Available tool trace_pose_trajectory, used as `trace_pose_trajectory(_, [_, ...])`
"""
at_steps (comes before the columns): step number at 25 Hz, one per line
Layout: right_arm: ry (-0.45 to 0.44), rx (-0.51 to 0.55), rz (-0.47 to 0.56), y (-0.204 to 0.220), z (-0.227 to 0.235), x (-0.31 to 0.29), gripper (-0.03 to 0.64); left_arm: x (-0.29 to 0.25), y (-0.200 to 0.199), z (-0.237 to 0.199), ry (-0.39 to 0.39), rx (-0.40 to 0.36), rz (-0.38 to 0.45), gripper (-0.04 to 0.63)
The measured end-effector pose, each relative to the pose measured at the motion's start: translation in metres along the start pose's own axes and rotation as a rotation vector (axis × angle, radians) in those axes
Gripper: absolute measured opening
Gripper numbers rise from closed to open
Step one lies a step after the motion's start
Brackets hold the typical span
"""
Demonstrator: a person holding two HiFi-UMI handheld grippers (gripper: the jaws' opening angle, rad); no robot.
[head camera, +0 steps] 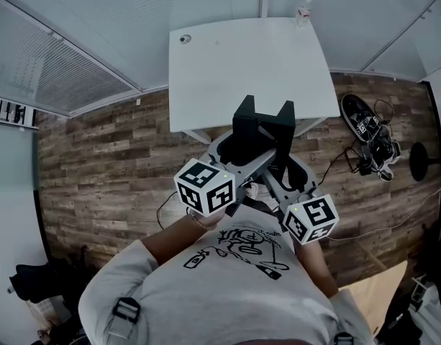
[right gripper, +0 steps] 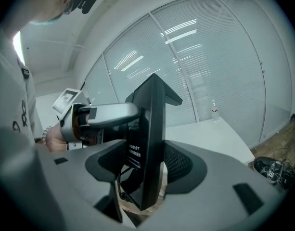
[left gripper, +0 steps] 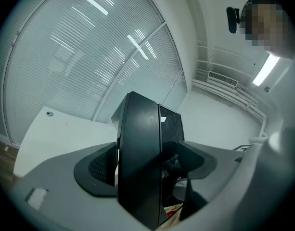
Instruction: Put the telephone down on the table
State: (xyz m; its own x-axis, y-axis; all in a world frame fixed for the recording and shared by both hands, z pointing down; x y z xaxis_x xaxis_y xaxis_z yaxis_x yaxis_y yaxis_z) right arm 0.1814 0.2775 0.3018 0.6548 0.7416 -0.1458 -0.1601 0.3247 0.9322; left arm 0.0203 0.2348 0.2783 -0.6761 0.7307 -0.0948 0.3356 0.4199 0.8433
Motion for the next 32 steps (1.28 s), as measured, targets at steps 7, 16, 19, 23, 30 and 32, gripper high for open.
trace_pose_trajectory(7, [-0.013,0.002,-0.012,-0.003,0.015,-0.021,0.232,-0.015,-0.005,-0.018,-0.015,0.011,0.011,0.365])
trace_pose_trajectory(16, [-0.017,0.013,-0.023,-0.026,0.051,-0.072,0.232,-0.059,-0.032,-0.055,-0.021,0.02,0.027,0.365])
trace_pose_trajectory(19, [-0.027,0.012,-0.034,-0.034,0.062,-0.097,0.232,-0.074,-0.045,-0.074,-0.031,0.029,0.028,0.365])
trace_pose_trajectory(23, [-0.04,0.019,-0.041,-0.047,0.075,-0.133,0.232,-0.091,-0.066,-0.1,-0.042,0.032,0.041,0.365])
trace_pose_trajectory(30, [-0.066,0.032,-0.05,-0.068,0.087,-0.202,0.232,-0.112,-0.108,-0.153,-0.061,0.033,0.062,0.365])
trace_pose_trajectory(32, [-0.074,0.034,-0.051,-0.073,0.089,-0.221,0.232,-0.116,-0.118,-0.167,-0.068,0.034,0.067,0.365])
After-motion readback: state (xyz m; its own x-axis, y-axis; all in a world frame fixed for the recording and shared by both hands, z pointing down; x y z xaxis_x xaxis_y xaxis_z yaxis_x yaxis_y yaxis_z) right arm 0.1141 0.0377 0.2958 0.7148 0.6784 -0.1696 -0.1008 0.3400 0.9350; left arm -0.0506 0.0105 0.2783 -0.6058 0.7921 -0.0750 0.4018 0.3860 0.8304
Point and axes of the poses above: the fingertips, and each gripper's own axes: x backward along the fingers, z to its right, y out of its underside, the point moved 9 cm from there along x, backward along the fingers, and after that the axes turned 10 degrees about z, right-handed, at the moved point
